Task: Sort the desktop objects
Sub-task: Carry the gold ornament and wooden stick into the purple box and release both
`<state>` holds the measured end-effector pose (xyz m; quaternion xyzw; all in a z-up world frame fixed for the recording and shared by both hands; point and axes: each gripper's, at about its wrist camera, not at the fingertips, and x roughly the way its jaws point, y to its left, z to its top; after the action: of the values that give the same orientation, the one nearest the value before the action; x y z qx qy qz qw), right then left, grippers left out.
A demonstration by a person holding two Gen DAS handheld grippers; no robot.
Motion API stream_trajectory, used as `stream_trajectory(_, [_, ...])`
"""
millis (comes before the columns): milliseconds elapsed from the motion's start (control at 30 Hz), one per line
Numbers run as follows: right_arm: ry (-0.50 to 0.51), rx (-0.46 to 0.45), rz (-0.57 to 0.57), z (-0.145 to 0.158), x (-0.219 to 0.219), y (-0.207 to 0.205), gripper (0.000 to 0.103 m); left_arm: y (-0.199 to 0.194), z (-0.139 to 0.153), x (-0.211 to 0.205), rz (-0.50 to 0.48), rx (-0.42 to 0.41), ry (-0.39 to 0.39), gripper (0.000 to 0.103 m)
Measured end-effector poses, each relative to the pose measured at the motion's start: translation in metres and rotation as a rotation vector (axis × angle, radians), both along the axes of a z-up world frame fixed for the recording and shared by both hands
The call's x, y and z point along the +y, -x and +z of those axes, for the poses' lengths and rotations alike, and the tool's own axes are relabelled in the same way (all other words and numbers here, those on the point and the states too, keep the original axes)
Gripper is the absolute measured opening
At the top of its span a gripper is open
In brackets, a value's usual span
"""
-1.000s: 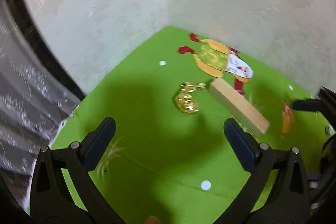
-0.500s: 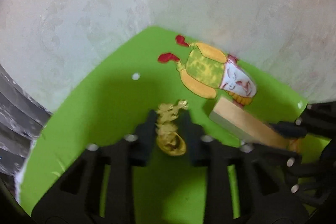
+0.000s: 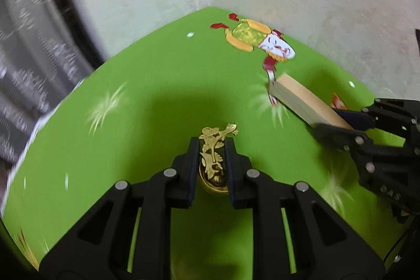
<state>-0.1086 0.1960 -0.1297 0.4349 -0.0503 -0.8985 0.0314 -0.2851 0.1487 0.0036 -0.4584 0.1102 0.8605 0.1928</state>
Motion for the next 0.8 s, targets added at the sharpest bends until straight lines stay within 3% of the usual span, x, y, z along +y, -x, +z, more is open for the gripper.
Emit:
stream_trajectory(200, [0.012,0.026,0.052,0.011,-0.022,-0.039,0.02,-0.075,0.008,-0.028,0.173,0.024,-0.063,0.021])
stream_trajectory(467, [0.005,0.055,0.178,0.019,-0.068,-0.109,0.02,-0.22,0.039,-0.07,0.439,0.121,-0.142,0.021])
stream_trajectory(633, [0.001,0.107,0.251,0.038,-0.104,-0.164,0.02,-0.299,0.064,-0.096,0.48,0.178,-0.167,0.021])
stream_trajectory(800, [0.008,0.157,0.309,0.064,-0.137,-0.195,0.02,-0.345,0.093,-0.113,0.474,0.272,-0.167,0.021])
